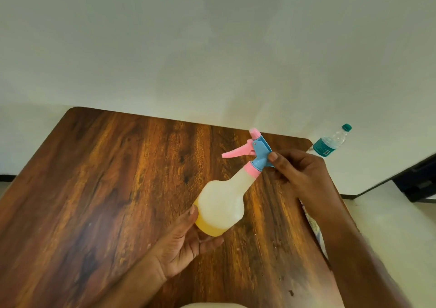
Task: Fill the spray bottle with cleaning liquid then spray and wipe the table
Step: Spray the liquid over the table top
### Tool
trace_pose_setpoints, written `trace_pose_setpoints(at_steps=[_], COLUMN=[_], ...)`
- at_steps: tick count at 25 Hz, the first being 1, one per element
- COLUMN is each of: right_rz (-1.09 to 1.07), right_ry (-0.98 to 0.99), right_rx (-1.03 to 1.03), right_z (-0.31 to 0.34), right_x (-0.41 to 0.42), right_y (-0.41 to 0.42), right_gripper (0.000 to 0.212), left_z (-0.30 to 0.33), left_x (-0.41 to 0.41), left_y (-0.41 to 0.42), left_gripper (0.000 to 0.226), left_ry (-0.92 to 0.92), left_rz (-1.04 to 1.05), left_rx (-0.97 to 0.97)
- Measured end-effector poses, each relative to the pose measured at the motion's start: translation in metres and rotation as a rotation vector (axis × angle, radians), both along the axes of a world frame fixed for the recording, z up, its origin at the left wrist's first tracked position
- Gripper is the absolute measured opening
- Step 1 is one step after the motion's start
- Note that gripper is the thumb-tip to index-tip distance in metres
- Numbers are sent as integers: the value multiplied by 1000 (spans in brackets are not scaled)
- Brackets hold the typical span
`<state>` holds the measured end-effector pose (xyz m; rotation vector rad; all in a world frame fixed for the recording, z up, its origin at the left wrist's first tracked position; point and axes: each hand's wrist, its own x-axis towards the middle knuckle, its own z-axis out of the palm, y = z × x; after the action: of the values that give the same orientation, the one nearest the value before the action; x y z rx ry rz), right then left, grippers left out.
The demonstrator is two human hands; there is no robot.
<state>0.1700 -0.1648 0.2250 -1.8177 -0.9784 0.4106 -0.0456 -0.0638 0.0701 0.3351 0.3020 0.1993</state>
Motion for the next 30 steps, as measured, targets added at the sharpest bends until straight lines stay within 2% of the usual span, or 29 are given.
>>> trace_pose_setpoints(at_steps=[3, 7, 12, 17, 20, 24, 30], right_rz=[43, 69, -81, -172, -102, 117, 161], right_ry=[-141, -169, -231, -300, -197, 136, 216], right_rx=[-68, -64, 54, 34, -39, 6, -8], right_z=[11, 11, 11, 2, 6, -1, 9], right_x=[4, 2, -9, -14, -13, -17, -9], right_y=[4, 7, 12, 7, 4, -4, -18], right_gripper=[28, 29, 20, 32, 31, 33, 23], left_z=[5, 13, 17, 11, 8, 11, 11], left_x=[1, 1, 3, 3, 2, 1, -2], left_y=[-2, -6, -13, -18, -19, -18, -21], left_gripper=[74, 79, 81, 78, 78, 82, 74], left_ry=[-2, 21, 9, 43, 47, 32, 4], left_rz=[33, 63, 82, 110, 129, 116, 53], left_rx=[41, 97, 127, 121, 89, 69, 75])
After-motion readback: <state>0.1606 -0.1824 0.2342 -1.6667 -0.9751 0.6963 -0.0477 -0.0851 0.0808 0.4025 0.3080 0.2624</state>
